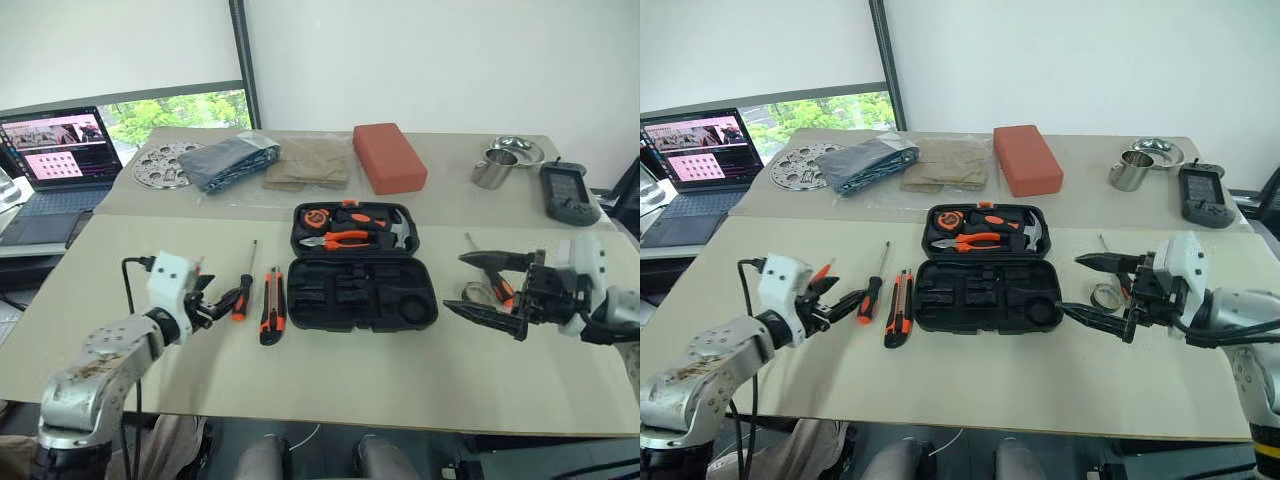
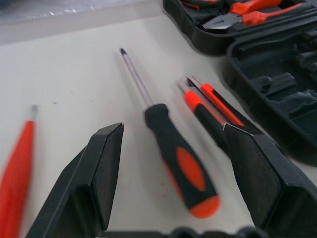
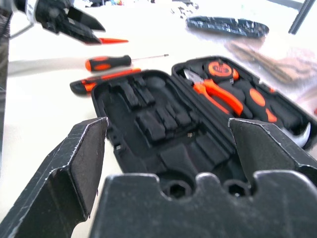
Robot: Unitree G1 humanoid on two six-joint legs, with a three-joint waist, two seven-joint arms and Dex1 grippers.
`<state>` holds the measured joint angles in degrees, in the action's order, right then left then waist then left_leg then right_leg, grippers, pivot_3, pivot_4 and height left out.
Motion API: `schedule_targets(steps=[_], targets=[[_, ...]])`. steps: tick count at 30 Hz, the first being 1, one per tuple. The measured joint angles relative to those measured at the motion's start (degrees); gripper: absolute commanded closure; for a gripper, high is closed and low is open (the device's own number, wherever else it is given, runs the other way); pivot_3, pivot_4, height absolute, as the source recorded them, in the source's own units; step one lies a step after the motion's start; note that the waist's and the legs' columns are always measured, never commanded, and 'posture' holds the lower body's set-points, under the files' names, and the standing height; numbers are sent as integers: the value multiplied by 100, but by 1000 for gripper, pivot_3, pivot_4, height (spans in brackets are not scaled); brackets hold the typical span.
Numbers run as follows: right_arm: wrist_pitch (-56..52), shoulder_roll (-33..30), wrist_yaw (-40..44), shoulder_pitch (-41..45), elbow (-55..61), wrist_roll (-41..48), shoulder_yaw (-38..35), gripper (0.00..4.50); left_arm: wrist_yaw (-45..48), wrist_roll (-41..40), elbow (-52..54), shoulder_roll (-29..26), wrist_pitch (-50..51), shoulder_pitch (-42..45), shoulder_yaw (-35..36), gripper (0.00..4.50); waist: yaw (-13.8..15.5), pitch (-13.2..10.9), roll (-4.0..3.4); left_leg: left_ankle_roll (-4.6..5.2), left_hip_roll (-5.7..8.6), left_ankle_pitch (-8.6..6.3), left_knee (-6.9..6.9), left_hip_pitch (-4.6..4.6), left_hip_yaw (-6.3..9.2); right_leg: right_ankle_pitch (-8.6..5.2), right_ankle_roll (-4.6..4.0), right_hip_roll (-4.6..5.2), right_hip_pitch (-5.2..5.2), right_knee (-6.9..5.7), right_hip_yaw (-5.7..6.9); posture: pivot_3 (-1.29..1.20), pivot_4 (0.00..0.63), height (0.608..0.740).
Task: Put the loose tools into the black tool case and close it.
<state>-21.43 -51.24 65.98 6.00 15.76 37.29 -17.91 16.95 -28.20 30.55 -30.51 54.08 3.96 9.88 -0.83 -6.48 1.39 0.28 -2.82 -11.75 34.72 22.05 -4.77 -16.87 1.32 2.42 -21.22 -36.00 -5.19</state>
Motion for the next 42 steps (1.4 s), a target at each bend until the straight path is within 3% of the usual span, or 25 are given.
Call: schedule_targets(steps=[4, 15, 18, 21, 23, 38, 42], targets=[[-62, -4, 106, 181, -1, 4, 186, 0, -851, 368, 144, 480, 675, 108, -456, 1047, -4, -2, 2, 0, 4, 0, 1, 0, 2, 0, 0, -3, 1, 0, -3, 0, 150, 740], [-174, 49, 161, 259, 75, 128, 207, 0, -1532, 1012, -240, 1045, 968, 436, -763, 1047, 5, -2, 4, 0, 8, 0, 3, 0, 6, 1, 0, -4, 2, 1, -1, 0, 150, 740], [-172, 49, 189, 228, 72, 128, 201, 0, -1563, 1062, -417, 1098, 989, 537, -753, 1765, 7, -2, 3, 0, 8, 0, 3, 0, 6, 1, 0, -4, 3, 0, 0, 0, 150, 740], [-163, 49, 221, 186, 47, 126, 167, 0, -1611, 1111, -559, 1216, 1010, 674, -715, 2974, 4, -2, 3, 0, 9, 0, 4, 0, 6, 1, 0, -4, 3, 0, 0, 0, 150, 740], [-146, 50, 240, 145, 41, 125, 152, 0, -1624, 1112, -607, 1314, 1023, 711, -652, 3552, 1, -2, 3, 0, 9, 0, 3, 0, 7, 1, 0, -4, 3, 1, 0, 0, 150, 740], [-291, 467, 145, 29, 69, 917, -226, 0, -1288, 1091, -721, 1228, 944, 667, -205, 3534, -3, -2, 2, 0, 8, 0, 3, 0, 6, 1, 0, -5, 3, -1, -1, 0, 150, 740], [-290, 467, 154, -13, 69, 914, -303, 0, -756, 983, -815, 987, 481, 695, -157, 3534, 6, 0, 0, -1, 8, 0, 3, 2, 6, 1, 0, -3, 3, 2, 2, 0, 150, 740]])
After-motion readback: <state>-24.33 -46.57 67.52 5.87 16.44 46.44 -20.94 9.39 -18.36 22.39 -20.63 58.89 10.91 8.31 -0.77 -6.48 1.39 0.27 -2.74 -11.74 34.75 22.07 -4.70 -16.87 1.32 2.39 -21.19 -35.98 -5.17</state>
